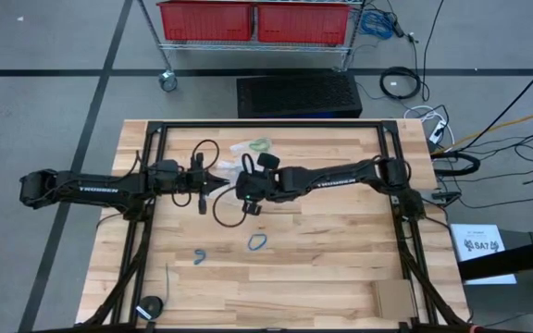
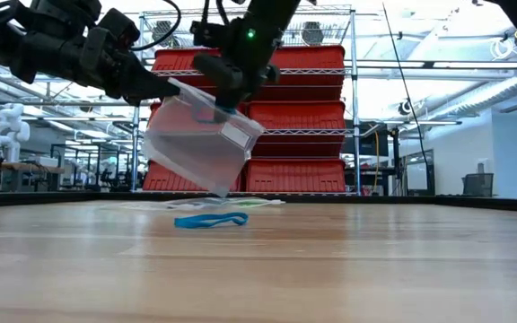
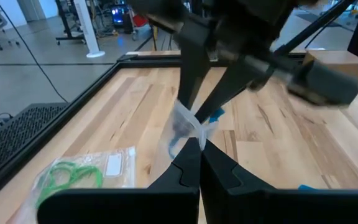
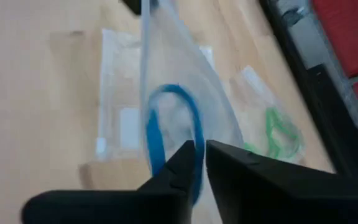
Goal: Sort rubber bands
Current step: Put the blue rubber bands into the transparent zip bag
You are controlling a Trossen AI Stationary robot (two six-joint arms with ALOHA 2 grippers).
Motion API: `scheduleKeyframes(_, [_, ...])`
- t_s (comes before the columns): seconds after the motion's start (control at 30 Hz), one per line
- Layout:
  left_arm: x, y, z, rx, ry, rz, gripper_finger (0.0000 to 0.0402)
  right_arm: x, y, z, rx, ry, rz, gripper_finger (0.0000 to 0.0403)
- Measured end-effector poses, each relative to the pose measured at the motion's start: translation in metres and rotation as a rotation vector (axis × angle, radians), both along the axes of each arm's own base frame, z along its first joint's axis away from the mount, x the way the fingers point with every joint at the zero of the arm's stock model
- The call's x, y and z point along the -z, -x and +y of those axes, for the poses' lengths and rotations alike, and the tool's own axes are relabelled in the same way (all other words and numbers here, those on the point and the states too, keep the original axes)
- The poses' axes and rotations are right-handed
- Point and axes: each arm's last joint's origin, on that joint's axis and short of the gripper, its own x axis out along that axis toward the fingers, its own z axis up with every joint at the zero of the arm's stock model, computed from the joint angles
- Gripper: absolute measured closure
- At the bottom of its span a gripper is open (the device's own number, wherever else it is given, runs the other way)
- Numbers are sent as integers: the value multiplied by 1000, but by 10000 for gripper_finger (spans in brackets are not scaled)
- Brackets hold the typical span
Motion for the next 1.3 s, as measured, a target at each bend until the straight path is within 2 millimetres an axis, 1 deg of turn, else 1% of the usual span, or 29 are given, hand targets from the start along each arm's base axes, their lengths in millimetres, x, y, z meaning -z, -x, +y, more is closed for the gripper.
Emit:
scheduleKeyframes(0.1, [0,0,0,0,1,4,401,-15,2,-1,2,-56,-23,336])
scheduleKeyframes(0.27, [0,0,0,1,1,4,401,-43,5,-1,-5,-53,-32,304])
scheduleKeyframes(0.47, [0,0,0,10,3,4,401,-68,6,-2,-37,-31,-59,288])
scheduleKeyframes(0.57, [0,0,-1,16,4,2,401,-76,9,-2,-48,-33,-45,287])
scheduleKeyframes(0.67, [-1,0,0,16,2,-7,401,-78,15,-2,-109,-143,17,290])
scheduleKeyframes(0.7, [-1,0,-1,19,1,-15,401,-75,19,-1,-120,-189,58,294])
scheduleKeyframes(0.77, [-2,0,-1,31,2,-23,401,-69,25,1,-102,-221,140,310])
scheduleKeyframes(0.87, [-2,0,-1,37,3,-23,401,-64,32,8,-80,-201,232,348])
scheduleKeyframes(0.93, [-2,0,-1,37,5,-23,401,-64,34,13,-72,-186,250,382])
scheduleKeyframes(0.97, [-2,0,-1,36,6,-23,401,-64,34,15,-72,-185,249,392])
scheduleKeyframes(1.03, [-2,0,-1,36,6,-23,401,-63,34,15,-66,-194,247,396])
scheduleKeyframes(1.13, [-2,0,-1,35,16,-26,401,-59,30,10,-61,-192,240,397])
scheduleKeyframes(1.3, [-3,-1,-1,33,24,-33,401,-51,19,-5,-62,-184,211,401])
